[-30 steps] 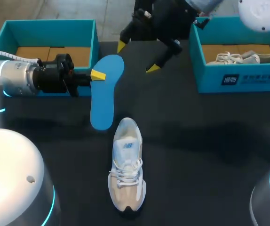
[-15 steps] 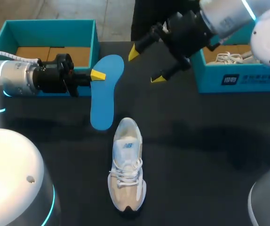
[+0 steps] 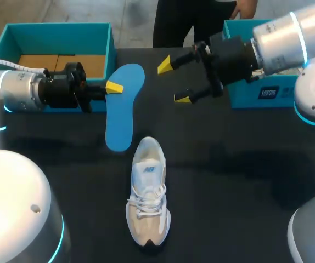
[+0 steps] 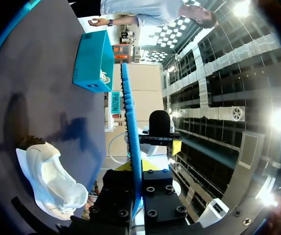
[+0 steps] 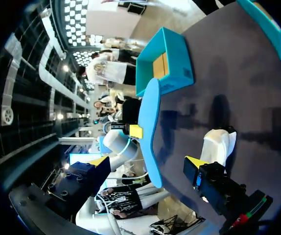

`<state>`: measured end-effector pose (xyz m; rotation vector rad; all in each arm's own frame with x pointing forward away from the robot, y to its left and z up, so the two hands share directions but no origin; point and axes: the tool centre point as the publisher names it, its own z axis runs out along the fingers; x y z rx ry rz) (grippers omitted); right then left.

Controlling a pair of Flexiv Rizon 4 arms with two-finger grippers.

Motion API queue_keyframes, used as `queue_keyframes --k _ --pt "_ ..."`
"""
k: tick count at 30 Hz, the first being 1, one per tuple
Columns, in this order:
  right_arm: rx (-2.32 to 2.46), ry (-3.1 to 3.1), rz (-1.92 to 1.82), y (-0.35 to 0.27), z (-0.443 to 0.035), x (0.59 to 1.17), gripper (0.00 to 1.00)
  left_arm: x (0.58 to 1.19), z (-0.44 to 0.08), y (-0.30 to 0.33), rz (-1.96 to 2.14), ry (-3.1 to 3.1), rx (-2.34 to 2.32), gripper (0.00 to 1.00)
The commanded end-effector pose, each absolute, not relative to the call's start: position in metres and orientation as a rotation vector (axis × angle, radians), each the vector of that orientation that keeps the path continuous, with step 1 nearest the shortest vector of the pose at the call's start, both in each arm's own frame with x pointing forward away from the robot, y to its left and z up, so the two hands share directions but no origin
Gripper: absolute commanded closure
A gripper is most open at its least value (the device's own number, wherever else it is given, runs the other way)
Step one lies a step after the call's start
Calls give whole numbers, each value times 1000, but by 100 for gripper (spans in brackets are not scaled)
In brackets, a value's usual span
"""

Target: Take the shoe out of the shoebox, open the shoe tongue, remove and reinsert the insole, then place the shoe into the shoebox

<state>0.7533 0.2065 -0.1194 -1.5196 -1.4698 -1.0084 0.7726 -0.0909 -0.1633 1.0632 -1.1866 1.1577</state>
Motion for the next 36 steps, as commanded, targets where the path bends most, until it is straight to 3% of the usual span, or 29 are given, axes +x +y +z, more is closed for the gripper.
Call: queue_keyframes --k 1,23,36 --pt "-1359 -1310 -1144 209 -124 755 0 772 -163 -91 1156 -1189 1066 100" --pt "-1355 -1301 -1194 213 -122 754 0 772 -163 -91 1156 -1189 1066 100" --pt "-1355 -1301 -1194 213 -122 754 0 757 -125 -81 1766 -1732 636 100"
